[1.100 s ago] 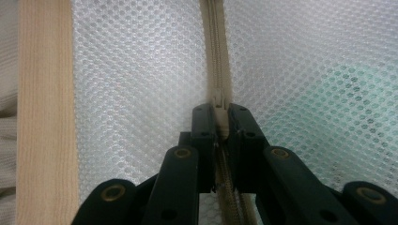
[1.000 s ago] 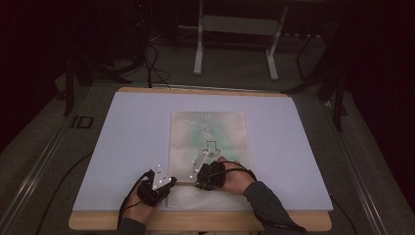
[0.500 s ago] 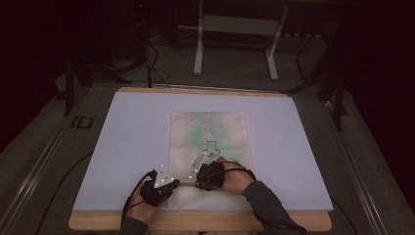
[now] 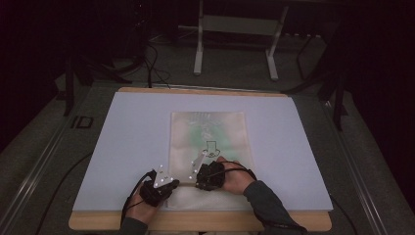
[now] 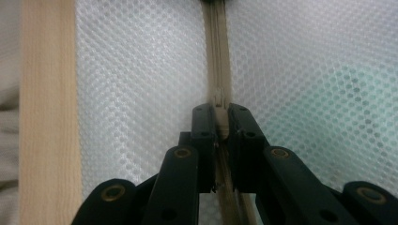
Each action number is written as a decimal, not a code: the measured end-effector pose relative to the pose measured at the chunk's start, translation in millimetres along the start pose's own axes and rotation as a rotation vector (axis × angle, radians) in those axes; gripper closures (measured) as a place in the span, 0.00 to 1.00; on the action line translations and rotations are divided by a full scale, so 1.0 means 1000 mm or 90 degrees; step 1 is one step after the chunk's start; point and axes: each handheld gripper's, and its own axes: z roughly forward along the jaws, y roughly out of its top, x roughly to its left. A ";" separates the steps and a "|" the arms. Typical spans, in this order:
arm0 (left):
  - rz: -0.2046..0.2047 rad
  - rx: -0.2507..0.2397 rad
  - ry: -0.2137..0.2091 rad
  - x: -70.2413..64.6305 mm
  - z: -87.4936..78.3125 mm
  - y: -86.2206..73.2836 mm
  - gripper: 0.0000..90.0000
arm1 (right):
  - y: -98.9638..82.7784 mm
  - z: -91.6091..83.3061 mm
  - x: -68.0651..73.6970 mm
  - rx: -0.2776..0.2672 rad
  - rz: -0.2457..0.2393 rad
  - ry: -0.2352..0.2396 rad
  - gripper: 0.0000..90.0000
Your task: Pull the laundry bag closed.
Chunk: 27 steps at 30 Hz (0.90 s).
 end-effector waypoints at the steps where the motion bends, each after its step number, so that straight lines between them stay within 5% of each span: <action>1: 0.000 -0.001 0.000 0.000 0.000 0.000 0.99 | -0.001 -0.001 0.000 0.003 0.001 -0.002 0.91; 27: -0.003 0.000 0.004 -0.001 0.000 0.000 0.99 | -0.017 -0.013 -0.003 0.019 0.012 -0.002 0.91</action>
